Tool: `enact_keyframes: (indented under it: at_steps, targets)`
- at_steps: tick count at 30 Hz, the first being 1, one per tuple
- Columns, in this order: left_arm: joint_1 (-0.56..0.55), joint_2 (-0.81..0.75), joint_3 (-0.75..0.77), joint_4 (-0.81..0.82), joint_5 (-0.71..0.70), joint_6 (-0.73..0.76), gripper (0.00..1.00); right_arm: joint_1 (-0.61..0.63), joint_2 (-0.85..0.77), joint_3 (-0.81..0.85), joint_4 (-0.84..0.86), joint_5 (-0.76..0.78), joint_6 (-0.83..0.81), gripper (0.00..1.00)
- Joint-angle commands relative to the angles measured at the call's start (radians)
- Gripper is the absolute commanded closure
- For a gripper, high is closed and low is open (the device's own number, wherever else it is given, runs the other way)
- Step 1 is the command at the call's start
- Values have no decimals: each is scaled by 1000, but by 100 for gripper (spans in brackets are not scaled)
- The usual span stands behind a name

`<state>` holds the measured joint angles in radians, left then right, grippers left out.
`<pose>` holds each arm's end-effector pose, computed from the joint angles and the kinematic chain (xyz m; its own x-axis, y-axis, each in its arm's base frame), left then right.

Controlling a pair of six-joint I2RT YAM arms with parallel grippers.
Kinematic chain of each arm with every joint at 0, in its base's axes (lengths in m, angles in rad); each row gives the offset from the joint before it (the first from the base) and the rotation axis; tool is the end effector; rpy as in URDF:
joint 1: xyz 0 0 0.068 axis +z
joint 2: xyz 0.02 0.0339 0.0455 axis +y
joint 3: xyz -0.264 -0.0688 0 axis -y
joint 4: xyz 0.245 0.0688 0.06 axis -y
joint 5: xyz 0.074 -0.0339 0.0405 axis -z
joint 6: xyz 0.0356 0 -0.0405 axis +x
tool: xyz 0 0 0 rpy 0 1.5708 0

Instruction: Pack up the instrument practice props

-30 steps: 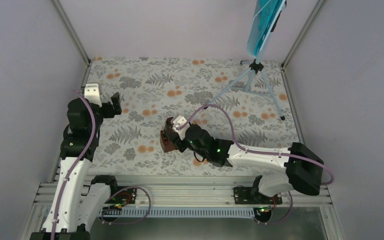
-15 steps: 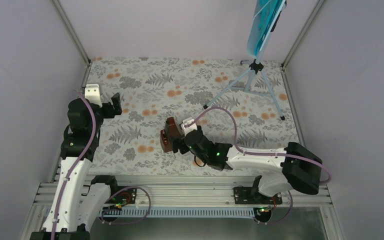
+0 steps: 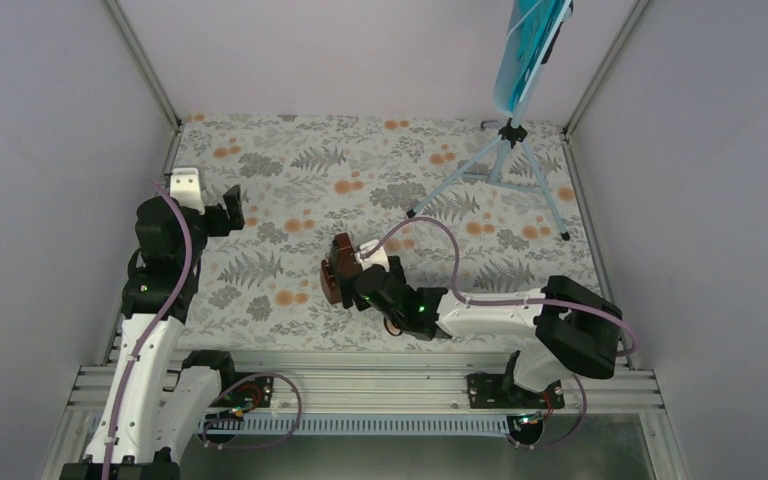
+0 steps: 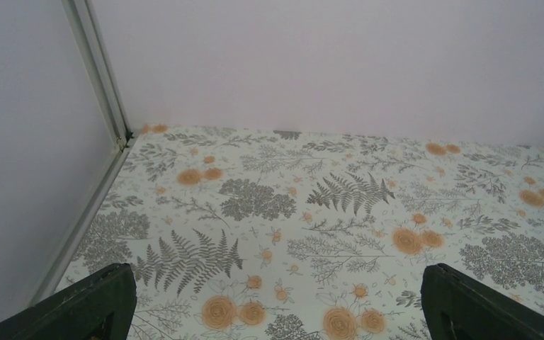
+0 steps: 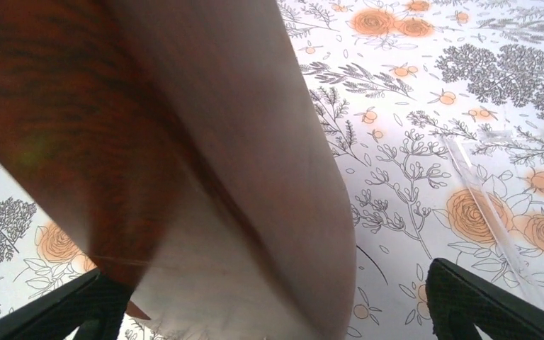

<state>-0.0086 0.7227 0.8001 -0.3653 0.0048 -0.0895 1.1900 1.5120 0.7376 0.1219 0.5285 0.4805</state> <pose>0.1667 -0.0016 0.3358 -0.2840 -0.0869 -0.9549 -0.0122 0.9961 -0.0871 0.1299 0.2763 0.1850 -0.5019 -0.1796 -0.8461 -0.4746 0.8750 0.0958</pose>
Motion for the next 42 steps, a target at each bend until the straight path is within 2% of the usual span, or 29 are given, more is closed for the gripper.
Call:
enact_keyframes:
  at_steps: [1, 5, 10, 14, 17, 20, 24, 27, 29, 32, 36, 42]
  targets:
    - [-1, 6, -7, 35, 19, 8, 0, -76, -49, -66, 35, -1, -2, 0]
    - [-1, 8, -7, 33, 23, 8, 0, -145, -164, -177, 131, -160, -82, 0]
    - [-1, 2, -8, 37, 37, 11, 0, -150, -322, -273, 247, -380, -213, 0]
    - [-5, 17, 4, 42, 62, 2, 0, -155, -448, -313, 298, -442, -283, 0]
    - [-4, 76, 74, 36, 75, -38, 0, -165, -508, -331, 342, -494, -385, 1]
    - [-4, 161, 218, 34, 111, -129, 0, -176, -534, -355, 418, -530, -458, 0]
    - [-4, 285, 412, 96, 249, -157, 0, -233, -483, -297, 428, -562, -477, 1]
    - [-4, 342, 471, 117, 267, -124, 0, -257, -411, -254, 452, -589, -484, 1]
    - [-4, 352, 445, 128, 255, -86, 0, -258, -353, -222, 466, -593, -495, 0]
    - [5, 286, 294, 248, 219, -52, 1, -257, -274, -198, 517, -604, -532, 1]
    - [9, 231, 277, 250, 149, -20, 1, -267, -169, -128, 521, -608, -586, 1]
    - [10, 260, 275, 225, 167, -14, 0, -276, -77, -107, 562, -556, -578, 1]
